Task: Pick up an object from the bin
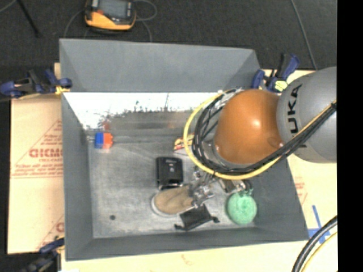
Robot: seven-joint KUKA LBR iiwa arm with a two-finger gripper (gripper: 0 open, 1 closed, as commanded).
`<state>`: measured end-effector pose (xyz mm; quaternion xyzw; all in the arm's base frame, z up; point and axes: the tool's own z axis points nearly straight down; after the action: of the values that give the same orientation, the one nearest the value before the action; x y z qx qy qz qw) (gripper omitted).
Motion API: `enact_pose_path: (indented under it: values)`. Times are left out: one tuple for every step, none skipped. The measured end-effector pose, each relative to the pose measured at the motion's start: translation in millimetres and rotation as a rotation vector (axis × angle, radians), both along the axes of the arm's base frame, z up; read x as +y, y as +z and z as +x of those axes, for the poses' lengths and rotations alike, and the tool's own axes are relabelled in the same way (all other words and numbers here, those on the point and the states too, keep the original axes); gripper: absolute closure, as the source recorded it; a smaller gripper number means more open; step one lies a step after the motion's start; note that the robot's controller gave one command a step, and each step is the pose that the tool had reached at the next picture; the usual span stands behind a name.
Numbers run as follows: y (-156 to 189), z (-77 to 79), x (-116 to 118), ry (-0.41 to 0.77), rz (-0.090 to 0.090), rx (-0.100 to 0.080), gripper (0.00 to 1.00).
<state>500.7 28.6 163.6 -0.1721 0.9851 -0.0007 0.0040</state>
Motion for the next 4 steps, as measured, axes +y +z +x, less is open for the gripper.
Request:
enact_pose_path:
  values:
    - [-19.4, -7.6, 4.1, -0.124, 0.002, 0.007, 0.0]
    - [-19.3, -7.4, 3.9, -0.124, 0.002, 0.006, 0.0]
    - [-83.3, 16.4, 12.6, 0.033, 0.002, -0.011, 1.0]
    - [-88.9, 14.4, 12.0, 0.032, 0.002, -0.01, 0.0]
